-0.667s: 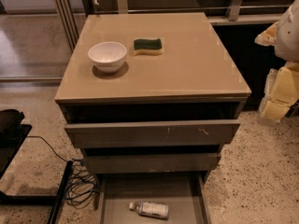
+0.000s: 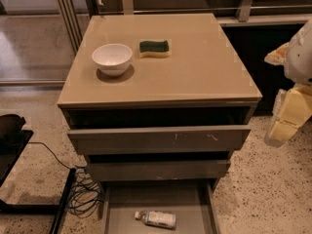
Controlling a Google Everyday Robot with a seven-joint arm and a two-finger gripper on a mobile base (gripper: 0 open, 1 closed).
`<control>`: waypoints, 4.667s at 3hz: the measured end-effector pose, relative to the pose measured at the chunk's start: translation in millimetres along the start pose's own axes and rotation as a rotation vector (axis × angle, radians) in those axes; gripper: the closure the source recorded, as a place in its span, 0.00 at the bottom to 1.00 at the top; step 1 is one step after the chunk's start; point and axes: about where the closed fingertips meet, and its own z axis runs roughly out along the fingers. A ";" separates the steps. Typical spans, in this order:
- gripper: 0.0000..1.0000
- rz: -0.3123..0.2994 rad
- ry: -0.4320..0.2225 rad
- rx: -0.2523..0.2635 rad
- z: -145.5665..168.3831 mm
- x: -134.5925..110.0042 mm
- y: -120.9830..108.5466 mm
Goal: Pick blue plastic bottle from bottom drawer and place on counter
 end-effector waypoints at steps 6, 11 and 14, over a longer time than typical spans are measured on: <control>0.00 -0.096 -0.240 -0.017 121.7 19.5 74.5; 0.00 -0.074 -0.424 -0.063 364.4 14.6 112.0; 0.00 -0.046 -0.441 -0.125 454.2 4.0 104.5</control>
Offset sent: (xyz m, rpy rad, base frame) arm -0.0524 0.0143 -0.1268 0.2449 -0.0180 0.0751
